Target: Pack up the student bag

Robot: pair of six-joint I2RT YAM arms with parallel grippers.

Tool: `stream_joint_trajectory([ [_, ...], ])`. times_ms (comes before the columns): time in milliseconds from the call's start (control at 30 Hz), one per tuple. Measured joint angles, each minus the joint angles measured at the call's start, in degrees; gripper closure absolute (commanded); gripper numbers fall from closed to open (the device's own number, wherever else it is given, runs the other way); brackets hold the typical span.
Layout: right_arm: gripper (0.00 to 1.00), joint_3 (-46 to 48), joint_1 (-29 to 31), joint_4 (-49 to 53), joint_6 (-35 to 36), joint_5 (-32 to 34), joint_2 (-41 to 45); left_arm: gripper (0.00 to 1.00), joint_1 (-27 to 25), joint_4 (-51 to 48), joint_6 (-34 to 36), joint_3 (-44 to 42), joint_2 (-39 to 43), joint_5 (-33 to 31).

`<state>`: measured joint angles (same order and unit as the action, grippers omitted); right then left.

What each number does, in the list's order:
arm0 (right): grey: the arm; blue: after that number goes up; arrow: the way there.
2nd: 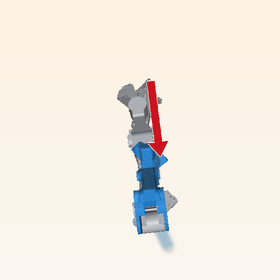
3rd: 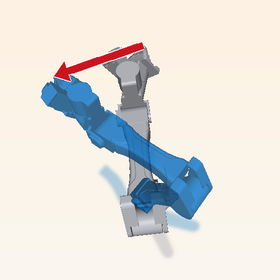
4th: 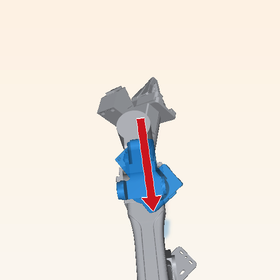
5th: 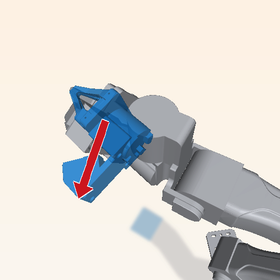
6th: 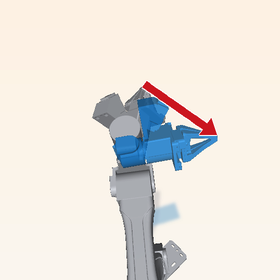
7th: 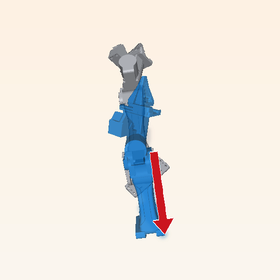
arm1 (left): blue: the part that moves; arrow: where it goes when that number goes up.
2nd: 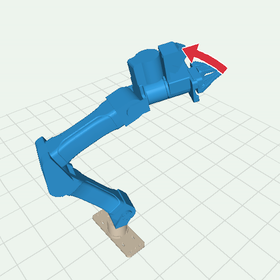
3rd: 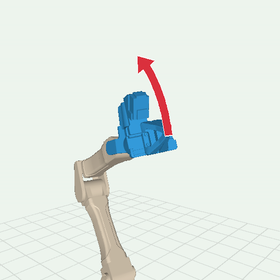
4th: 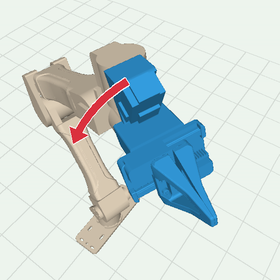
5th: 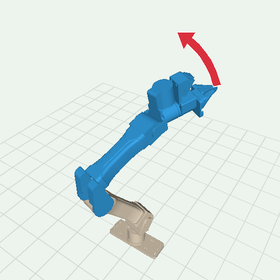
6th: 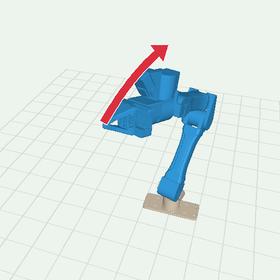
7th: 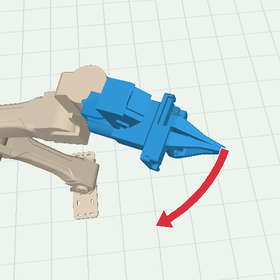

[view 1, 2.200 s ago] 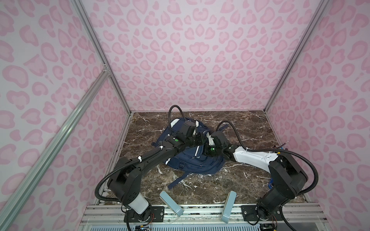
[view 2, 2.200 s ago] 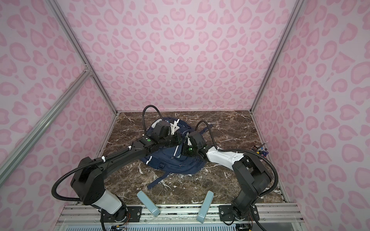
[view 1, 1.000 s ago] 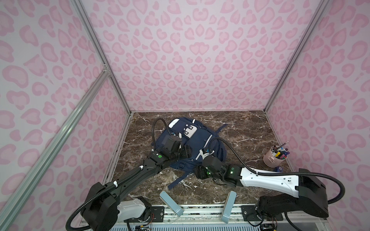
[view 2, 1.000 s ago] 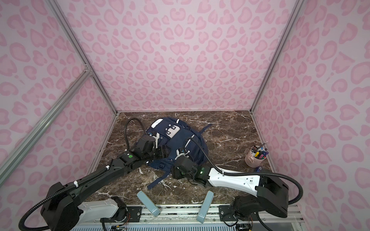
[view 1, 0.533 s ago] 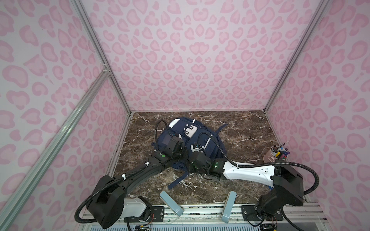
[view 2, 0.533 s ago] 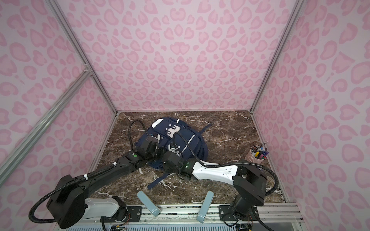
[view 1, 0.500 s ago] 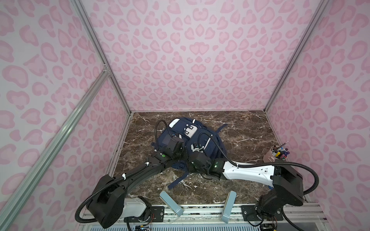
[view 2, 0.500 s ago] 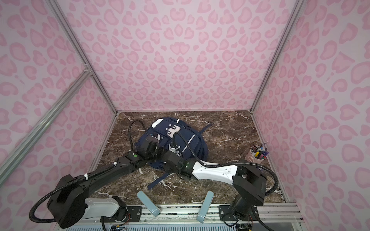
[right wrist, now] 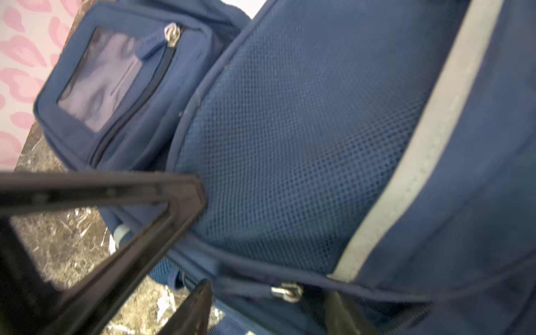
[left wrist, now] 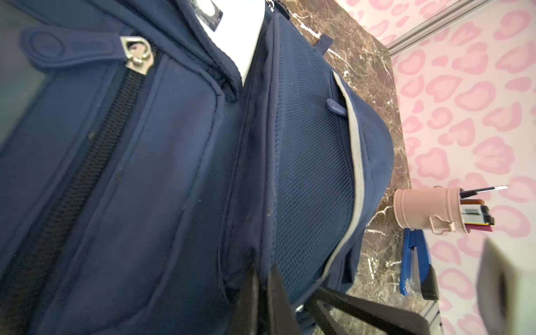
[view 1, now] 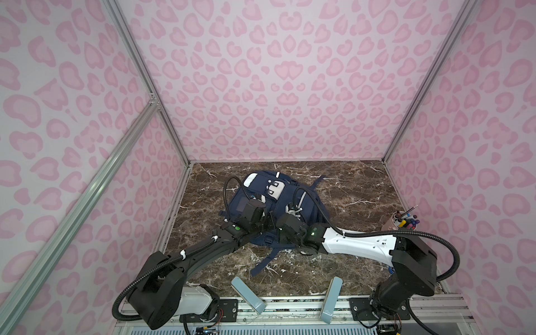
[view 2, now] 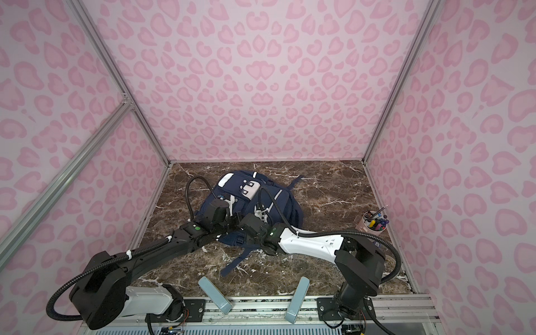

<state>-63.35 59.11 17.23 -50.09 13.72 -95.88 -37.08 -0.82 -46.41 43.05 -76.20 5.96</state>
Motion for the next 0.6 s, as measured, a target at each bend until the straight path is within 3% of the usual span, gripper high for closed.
stream_joint_trajectory([
  [133,0.4,-3.5,-0.1,2.7,0.0,0.6,-3.0,0.97,0.1,0.9,-0.7,-0.9,0.3,0.4],
  [333,0.64,-3.1,-0.2,3.9,0.7,2.1,-3.5,0.97,0.0,0.5,-0.9,-0.8,0.3,0.5],
  [533,0.96,-0.7,-0.2,4.2,2.6,3.2,-1.1,0.97,0.0,0.0,0.3,0.1,-0.5,0.0],
  [600,0.99,0.1,-0.2,3.7,2.8,3.1,-0.6,0.97,0.0,-0.6,0.8,0.6,-1.0,-0.1],
])
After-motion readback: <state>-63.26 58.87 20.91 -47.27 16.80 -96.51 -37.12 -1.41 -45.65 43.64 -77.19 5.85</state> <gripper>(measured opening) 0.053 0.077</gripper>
